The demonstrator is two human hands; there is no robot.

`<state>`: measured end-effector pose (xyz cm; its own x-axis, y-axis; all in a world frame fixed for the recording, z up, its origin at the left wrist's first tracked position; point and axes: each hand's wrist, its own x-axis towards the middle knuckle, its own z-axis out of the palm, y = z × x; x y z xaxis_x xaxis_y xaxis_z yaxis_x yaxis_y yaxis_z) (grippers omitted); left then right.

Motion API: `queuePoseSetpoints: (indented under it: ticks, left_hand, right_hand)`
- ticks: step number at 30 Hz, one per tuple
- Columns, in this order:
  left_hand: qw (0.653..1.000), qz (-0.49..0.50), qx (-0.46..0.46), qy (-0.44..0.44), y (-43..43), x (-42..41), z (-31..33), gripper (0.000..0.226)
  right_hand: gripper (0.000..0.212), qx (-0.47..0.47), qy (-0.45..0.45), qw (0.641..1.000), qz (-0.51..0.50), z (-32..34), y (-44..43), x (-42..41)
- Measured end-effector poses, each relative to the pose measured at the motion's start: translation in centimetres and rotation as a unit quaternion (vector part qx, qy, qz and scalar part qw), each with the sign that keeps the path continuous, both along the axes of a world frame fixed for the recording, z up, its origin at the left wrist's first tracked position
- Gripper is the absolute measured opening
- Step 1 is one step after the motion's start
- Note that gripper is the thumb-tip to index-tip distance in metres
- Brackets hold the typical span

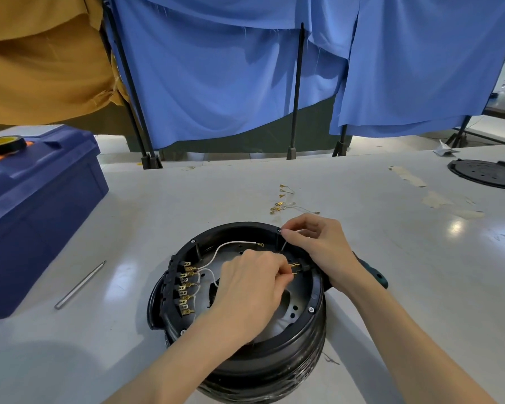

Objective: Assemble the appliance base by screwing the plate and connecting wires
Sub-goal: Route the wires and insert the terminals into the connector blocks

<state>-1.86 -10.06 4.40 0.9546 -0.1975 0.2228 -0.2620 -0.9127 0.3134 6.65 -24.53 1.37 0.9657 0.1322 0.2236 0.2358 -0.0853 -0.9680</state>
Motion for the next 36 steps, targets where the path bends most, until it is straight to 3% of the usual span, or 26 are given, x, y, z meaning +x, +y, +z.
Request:
queuePoseSetpoints:
  ticks: [3, 15, 24, 27, 30, 34, 36]
  left_hand:
    - [1.000, 0.014, -0.028, -0.001, -0.1, 0.0, -0.1, 0.021]
    - [0.999, 0.010, -0.001, -0.037, -0.3, -0.3, -0.2, 0.023]
    - [0.985, 0.031, -0.164, 0.045, 0.5, 0.1, -0.1, 0.007]
    - [0.957, 0.030, -0.277, 0.079, 1.4, 0.3, 0.3, 0.013]
    - [0.898, 0.033, -0.427, 0.100, 2.2, 0.5, 1.0, 0.005]
    - [0.824, 0.050, -0.561, 0.065, 2.9, 0.5, 1.8, 0.003]
    - [0.824, 0.057, -0.563, 0.028, 3.2, 0.4, 1.8, 0.005]
  right_hand:
    - [0.011, 0.001, 0.000, 1.000, 0.000, -0.1, 0.0, 0.0]
    - [0.007, -0.007, 0.009, 1.000, -0.009, 0.0, 0.0, -0.1]
    - [0.003, -0.011, 0.014, 1.000, -0.009, 0.1, -0.2, -0.2]
    - [0.008, -0.057, -0.025, 0.998, -0.023, 0.6, -0.1, -0.4]
    - [0.015, -0.097, -0.106, 0.988, -0.055, 2.0, 0.2, -0.9]
    - [0.008, -0.043, -0.062, 0.995, 0.063, 4.2, 0.7, -2.7]
    - [0.013, -0.031, -0.046, 0.994, 0.093, 4.7, 1.5, -3.4]
